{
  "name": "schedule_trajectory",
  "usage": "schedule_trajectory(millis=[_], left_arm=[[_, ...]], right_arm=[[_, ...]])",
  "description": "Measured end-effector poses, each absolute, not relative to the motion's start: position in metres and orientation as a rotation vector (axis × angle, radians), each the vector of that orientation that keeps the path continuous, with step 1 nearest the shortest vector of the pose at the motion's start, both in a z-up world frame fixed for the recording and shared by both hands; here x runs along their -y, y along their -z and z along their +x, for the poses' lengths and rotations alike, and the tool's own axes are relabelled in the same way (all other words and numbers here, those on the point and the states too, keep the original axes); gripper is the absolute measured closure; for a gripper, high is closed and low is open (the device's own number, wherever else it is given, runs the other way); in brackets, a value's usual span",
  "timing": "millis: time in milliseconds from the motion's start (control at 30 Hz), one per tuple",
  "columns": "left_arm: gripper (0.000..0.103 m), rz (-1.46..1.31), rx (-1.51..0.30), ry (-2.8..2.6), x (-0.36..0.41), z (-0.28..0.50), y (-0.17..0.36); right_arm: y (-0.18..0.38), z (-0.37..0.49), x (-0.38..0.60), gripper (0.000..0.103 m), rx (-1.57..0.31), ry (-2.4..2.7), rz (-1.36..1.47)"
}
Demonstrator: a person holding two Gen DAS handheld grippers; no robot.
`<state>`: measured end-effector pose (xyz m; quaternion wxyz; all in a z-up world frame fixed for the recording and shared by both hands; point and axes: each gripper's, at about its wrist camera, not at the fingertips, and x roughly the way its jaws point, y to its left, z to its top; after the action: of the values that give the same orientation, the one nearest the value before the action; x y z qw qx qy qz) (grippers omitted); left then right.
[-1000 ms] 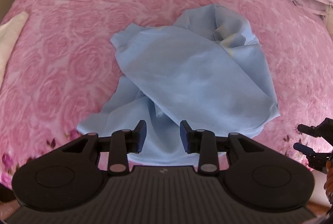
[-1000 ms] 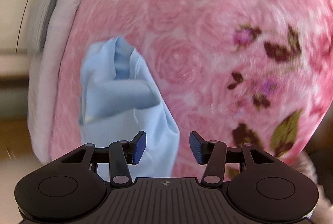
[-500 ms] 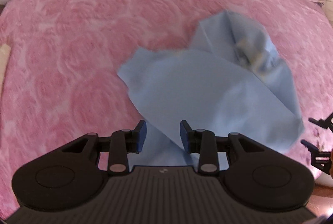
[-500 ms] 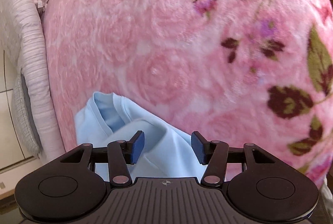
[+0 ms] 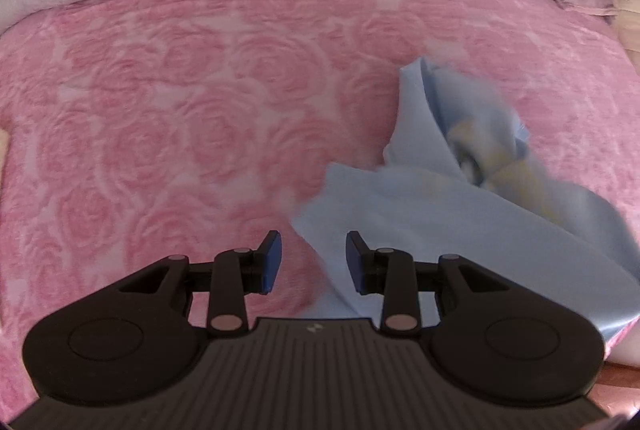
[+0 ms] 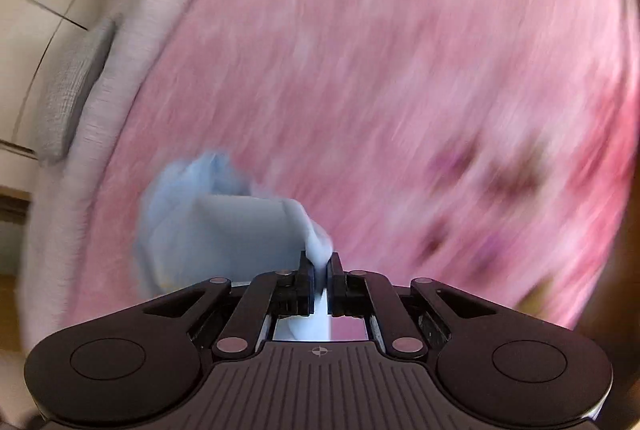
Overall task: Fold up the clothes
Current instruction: 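Grasp the sweatshirt edge with both grippers, lift and shake it out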
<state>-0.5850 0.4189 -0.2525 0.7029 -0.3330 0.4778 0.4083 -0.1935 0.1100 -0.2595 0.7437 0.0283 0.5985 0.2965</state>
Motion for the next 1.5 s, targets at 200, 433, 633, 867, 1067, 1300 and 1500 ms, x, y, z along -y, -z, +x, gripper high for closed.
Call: schedule_trajectory(millis=[200,433,633,867,1067,1300,1500], left_arm=[[0.069,-0.798,-1.043,-0.807,-0.417,-0.530,0.272],[0.063,-0.903,-0.974,-0.698,-0.433,-0.461,0.310],[0.060,-0.878,-1.004,-0.674,-0.449,-0.409,0.346],[0.100,-0.891,-0.921,-0.710,-0.447,-0.429,0.340],[0.100,-0.819,-0.690,-0.910,-0.430,-0.535,0.233],[0.087,-0.825,-0.570,-1.278,-0.437,-0.621,0.160],[0.081,-0.788,-0.688,-1.431,-0.408,-0.639,0.178]], right_arm=[[0.272,-0.107,-0.078,0.091,-1.171,-0.503,0.022],[0.313,-0.073,-0.032,0.037,-1.346,-0.370,0.351],[0.350,-0.086,-0.031,0.037,-1.434,-0.376,0.352],[0.355,-0.108,-0.061,0.099,-1.407,-0.448,0.245],[0.250,-0.105,-0.137,0.100,-1.065,-0.832,0.028],[0.165,-0.075,-0.260,0.077,-0.945,-1.061,-0.001],[0.154,-0.105,-0.269,0.048,-0.896,-1.158,-0.107]])
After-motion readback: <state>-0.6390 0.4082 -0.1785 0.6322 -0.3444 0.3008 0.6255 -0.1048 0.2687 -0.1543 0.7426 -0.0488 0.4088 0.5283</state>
